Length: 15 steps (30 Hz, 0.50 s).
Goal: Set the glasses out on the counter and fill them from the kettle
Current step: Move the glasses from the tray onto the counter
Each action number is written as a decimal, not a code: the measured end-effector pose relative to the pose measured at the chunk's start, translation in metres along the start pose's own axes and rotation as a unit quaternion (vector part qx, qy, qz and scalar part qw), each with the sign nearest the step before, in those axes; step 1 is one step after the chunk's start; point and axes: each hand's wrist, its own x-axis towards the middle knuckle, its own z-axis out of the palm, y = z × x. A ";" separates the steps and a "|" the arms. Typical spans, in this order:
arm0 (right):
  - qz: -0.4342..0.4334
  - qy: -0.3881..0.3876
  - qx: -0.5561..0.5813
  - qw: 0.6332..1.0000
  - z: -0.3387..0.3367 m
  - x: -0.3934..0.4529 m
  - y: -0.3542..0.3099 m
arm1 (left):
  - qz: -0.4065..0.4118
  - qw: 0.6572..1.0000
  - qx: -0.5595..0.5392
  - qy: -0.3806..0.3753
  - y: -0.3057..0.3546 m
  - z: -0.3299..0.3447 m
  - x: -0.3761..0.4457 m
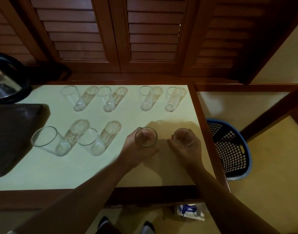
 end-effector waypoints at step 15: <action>0.060 -0.096 0.042 0.993 -0.016 0.005 -0.003 | -0.056 0.997 -0.015 -0.043 0.008 -0.011 -0.001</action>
